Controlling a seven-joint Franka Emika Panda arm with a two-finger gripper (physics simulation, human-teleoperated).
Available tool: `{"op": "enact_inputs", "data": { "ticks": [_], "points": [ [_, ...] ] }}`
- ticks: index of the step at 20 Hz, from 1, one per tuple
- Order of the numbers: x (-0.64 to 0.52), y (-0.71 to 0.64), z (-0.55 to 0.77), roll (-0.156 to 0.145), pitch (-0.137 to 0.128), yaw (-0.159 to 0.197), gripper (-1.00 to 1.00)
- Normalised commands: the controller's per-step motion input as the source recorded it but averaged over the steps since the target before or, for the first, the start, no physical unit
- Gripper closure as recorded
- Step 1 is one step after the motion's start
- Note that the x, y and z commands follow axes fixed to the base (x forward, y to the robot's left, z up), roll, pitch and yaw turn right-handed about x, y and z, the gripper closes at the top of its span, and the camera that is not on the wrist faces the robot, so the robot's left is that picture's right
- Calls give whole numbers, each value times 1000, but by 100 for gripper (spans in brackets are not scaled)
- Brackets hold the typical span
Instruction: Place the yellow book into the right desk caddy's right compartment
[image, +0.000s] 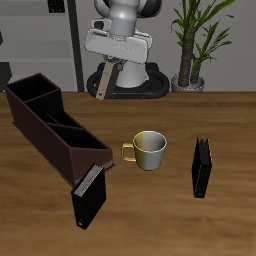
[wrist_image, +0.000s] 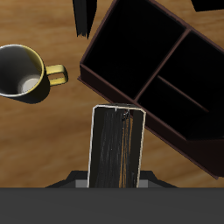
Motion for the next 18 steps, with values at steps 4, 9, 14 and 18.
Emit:
{"op": "enact_inputs", "data": {
  "ticks": [4,9,14,18],
  "points": [
    [-178,-608,144,-108,1,52,100],
    [-250,-409,143,-57,-19,81,100],
    [-205,-354,202,-5,0,105,100],
    [-163,-227,130,-37,-3,65,100]
  ]
}}
